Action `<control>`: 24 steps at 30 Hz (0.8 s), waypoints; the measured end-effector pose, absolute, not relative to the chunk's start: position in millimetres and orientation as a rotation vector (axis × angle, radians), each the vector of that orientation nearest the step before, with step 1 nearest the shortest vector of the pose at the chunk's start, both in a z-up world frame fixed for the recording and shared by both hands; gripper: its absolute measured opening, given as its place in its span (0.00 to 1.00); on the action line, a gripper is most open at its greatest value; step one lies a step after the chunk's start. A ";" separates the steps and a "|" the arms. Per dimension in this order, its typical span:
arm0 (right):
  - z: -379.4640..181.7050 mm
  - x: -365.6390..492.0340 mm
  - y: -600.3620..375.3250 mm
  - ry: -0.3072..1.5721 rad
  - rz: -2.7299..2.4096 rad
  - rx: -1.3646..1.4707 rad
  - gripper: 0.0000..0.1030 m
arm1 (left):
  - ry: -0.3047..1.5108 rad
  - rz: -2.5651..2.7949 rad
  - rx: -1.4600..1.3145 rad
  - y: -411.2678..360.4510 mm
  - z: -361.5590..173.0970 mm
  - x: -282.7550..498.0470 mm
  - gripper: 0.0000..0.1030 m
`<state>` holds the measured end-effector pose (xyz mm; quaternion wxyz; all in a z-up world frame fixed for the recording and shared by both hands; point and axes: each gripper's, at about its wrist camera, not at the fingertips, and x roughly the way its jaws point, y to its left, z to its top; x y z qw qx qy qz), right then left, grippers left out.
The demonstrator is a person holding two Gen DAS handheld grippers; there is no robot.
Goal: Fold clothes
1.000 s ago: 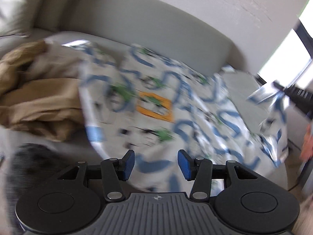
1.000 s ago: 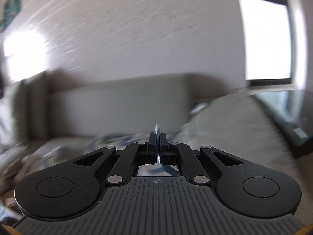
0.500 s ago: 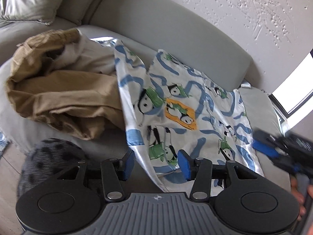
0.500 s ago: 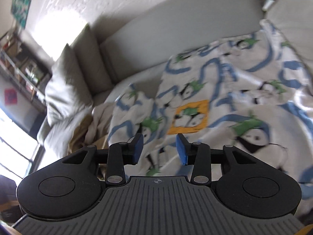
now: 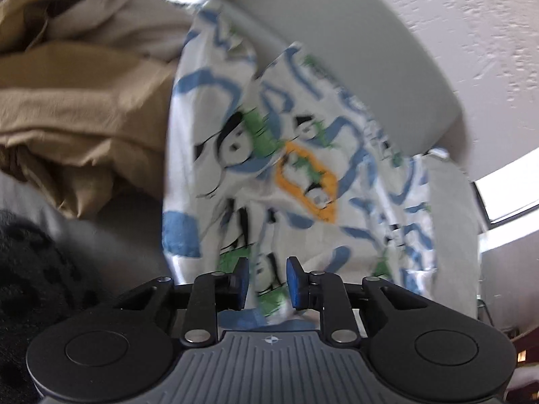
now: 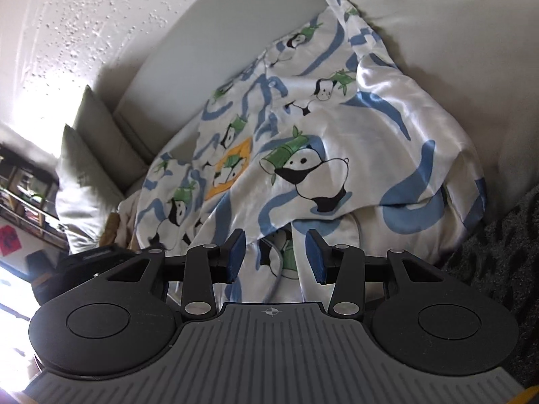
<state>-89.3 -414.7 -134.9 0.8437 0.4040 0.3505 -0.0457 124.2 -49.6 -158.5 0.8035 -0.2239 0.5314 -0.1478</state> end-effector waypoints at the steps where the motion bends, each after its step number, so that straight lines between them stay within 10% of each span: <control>1: -134.5 -89.2 -414.8 0.737 -0.088 0.854 0.45 | 1.148 -0.305 -0.477 -48.9 -159.5 121.8 0.23; 24: -134.5 -91.3 -411.6 0.738 -0.081 0.847 0.46 | 1.242 -0.283 -0.668 -33.3 -160.2 87.6 0.27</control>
